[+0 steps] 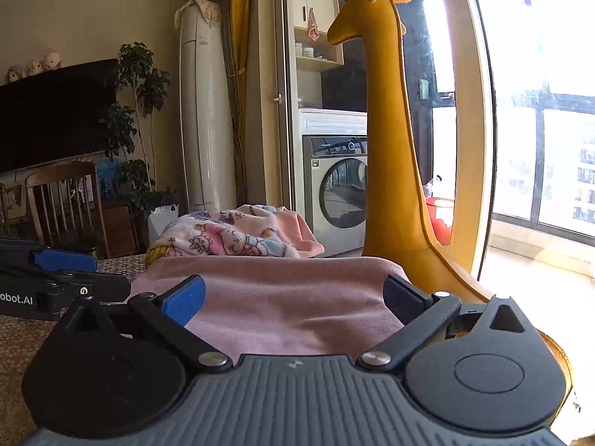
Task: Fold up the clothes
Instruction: 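Carry the bundle with both grippers and place it on the clothes stack, then open both grippers and withdraw them from the stack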
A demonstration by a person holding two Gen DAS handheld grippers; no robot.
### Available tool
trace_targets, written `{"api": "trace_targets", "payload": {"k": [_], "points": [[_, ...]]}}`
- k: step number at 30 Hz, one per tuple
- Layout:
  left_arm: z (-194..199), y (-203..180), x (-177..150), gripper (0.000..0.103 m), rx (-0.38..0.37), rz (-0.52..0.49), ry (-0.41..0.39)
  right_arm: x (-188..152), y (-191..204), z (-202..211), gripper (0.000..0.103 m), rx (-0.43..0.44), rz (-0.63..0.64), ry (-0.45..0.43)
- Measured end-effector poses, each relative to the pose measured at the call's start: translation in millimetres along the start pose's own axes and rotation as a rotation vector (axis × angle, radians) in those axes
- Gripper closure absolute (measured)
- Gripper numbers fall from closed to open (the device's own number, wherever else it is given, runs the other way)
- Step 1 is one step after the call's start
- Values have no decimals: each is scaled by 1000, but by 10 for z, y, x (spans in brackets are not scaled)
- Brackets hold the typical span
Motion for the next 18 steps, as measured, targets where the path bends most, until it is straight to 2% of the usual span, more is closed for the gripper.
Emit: {"api": "trace_targets", "payload": {"k": [3, 10, 18], "points": [[281, 72, -36, 0, 24, 22, -8, -16, 168, 208, 0, 12, -11, -7], [962, 181, -288, 0, 47, 53, 41, -148, 592, 698, 0, 40, -41, 26], [1810, 316, -704, 0, 129, 122, 84, -487, 1286, 1305, 0, 92, -17, 93]]}}
Point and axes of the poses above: each gripper's, at about its wrist camera, not at the fingertips, and z roughly against the way its jaws point, y to its left, x to its top, the point moved 4 cm from there along -z, roughly the way its jaws point, and after that the axes turned 8 degrees about -z, right-handed, at the moved point
